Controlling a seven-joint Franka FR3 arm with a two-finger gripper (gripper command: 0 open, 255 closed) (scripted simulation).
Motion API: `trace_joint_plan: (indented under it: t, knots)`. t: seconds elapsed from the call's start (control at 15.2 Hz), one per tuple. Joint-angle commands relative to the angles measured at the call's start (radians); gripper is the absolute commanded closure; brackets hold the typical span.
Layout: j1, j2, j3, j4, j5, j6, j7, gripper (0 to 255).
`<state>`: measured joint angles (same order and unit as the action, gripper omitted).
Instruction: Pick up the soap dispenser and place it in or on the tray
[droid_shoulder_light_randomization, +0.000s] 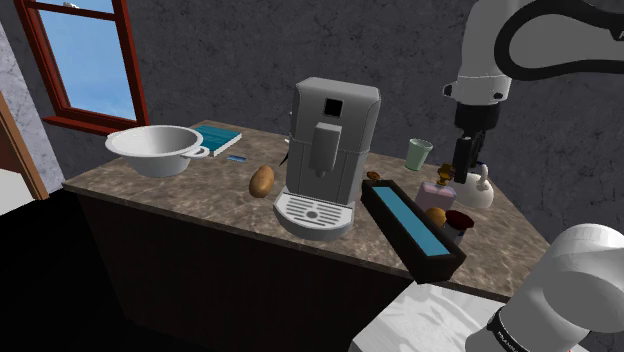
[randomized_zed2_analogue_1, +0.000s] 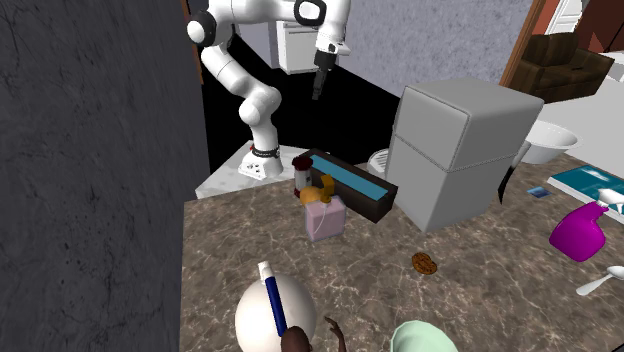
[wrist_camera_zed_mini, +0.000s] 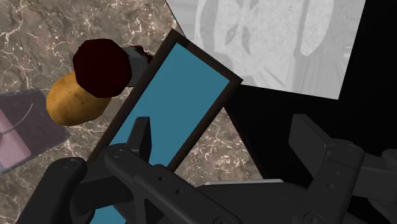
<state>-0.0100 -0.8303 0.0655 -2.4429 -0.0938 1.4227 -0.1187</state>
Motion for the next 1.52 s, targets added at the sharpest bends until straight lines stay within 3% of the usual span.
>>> trace_joint_plan:
  t: [0.0, 0.46, 0.92, 1.45]
  knots:
    - [0.0, 0.0, 0.0, 0.0, 0.0, 0.0, 0.0, 0]
    - [-0.06, 0.015, -0.175, -0.094, -0.118, 0.173, -0.151, 0]
    - [-0.115, 0.121, -0.358, -0.119, -0.212, 0.371, -0.298, 0]
    - [-0.129, 0.346, -0.575, -0.058, -0.234, 0.605, -0.484, 0]
